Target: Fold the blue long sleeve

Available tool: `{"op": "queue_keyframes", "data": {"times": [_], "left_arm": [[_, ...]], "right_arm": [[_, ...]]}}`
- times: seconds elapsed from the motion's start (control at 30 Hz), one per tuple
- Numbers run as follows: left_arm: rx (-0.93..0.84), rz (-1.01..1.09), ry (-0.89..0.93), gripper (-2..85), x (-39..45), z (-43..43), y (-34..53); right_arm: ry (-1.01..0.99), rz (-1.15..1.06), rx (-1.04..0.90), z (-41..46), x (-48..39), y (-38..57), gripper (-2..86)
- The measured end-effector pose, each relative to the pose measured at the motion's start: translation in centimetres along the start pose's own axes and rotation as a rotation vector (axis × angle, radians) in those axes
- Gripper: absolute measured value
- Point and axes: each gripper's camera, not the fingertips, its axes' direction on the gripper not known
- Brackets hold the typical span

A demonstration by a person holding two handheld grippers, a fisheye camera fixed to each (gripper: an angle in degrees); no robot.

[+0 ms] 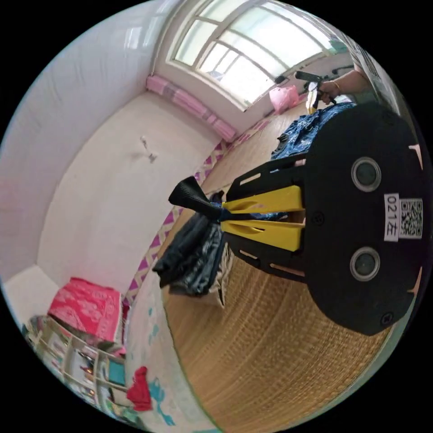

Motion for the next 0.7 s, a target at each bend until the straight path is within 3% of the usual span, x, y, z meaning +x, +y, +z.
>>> {"op": "queue_keyframes", "data": {"times": [0.07, 0.27, 0.53, 0.7], "left_arm": [[-0.026, -0.130, 0.001, -0.9, -7.6, 0.7, 2.3], [-0.047, -0.350, 0.130, -0.9, -20.1, 2.9, 9.7], [0.024, -0.394, 0.288, -0.9, -23.9, 4.1, 15.9], [0.037, -0.400, 0.311, -0.9, -25.0, 4.9, 18.5]], "right_arm": [[0.018, -0.054, -0.078, 3.4, -1.8, -1.8, 8.4], [0.148, -0.268, -0.175, 14.1, -9.3, -6.6, 10.4], [0.313, -0.388, -0.223, 24.3, -14.3, -9.3, 3.5], [0.235, -0.183, -0.139, 24.0, -11.4, -7.4, 0.0]]}}
